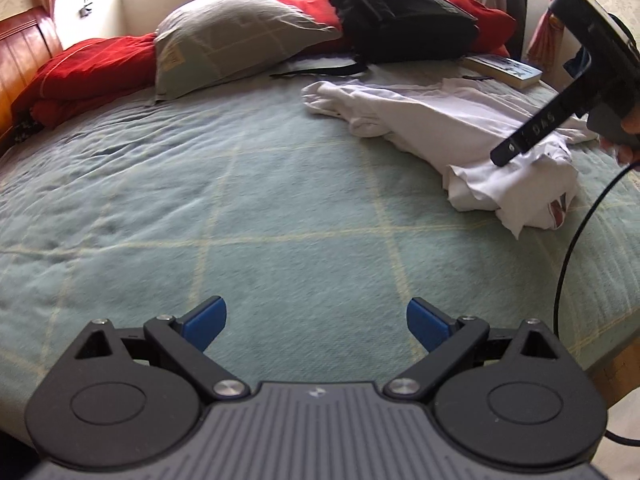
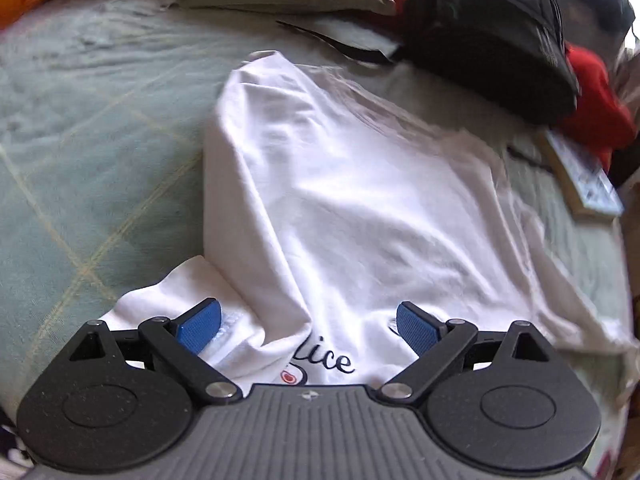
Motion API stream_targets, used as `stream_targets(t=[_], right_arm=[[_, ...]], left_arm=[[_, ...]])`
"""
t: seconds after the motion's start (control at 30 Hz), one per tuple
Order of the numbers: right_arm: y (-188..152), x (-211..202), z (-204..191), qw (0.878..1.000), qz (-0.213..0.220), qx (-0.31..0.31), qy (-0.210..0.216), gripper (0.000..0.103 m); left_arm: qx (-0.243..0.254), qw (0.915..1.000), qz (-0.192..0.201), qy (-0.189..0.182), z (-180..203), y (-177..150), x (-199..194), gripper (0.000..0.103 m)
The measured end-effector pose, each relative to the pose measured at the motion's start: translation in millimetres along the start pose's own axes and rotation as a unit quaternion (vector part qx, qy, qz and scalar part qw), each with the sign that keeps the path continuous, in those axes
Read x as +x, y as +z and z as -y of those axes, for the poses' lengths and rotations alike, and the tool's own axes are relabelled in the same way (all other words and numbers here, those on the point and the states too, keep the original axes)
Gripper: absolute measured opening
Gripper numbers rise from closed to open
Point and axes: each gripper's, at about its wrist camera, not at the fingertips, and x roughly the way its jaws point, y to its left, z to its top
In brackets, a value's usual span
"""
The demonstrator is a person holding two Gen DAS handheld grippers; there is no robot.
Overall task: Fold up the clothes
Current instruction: 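Move the right tool over the T-shirt and smooth it flat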
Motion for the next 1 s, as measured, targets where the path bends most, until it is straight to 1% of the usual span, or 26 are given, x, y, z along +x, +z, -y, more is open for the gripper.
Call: stream_targets(t=[0.07,0.1,0.2,0.27,0.37,0.43,0.47,0.57,0.7,0.87,1.0], right_arm=[[1,1,10,1.0,-0.001,0.005,0.005,0.097],[3,2,9,1.0,0.001,-0.001,-0.002,0.097],[5,5,11,0.998,0.005,-0.035,-0.053,0.097],[7,5,19,0.998,0.005,-0.032,-0.056,0.097],[7,-12,25,0.999,0.022,-0.017,-0.03,0.097],[6,-29,19,0.999,0.042,-0.018,-0.007,0.097],[6,-37,14,0.999,0.046,-0.02,0.012,0.098],[4,-52,-10,0.996,0.056,-0.038,0.053,0.099],[-1,-62,-55,0.991,0.064,-0.082,0.084,0.099],[-10,-62,-102,0.985,0.055,-0.123,0.106,0.099],[-15,-58,-124,0.984,0.046,-0.138,0.104,0.099]], left_arm=[[0.001,1.0,0.001,-0.003,5,5,3,0.097],[0.001,1.0,0.001,-0.005,7,7,5,0.097],[-0.003,0.9999,0.0,-0.014,13,12,9,0.097],[-0.001,0.9999,-0.001,-0.017,16,14,11,0.097],[0.004,0.9998,-0.003,-0.02,20,15,14,0.097],[0.005,0.9997,-0.01,-0.022,21,14,14,0.097],[0.005,0.9996,-0.014,-0.022,22,12,14,0.097],[0.006,0.9994,-0.026,-0.024,22,9,14,0.097],[0.007,0.9992,-0.034,-0.017,20,1,9,0.097],[-0.001,0.9992,-0.039,-0.011,11,-10,3,0.097],[-0.005,0.9989,-0.047,-0.003,4,-17,2,0.097]])
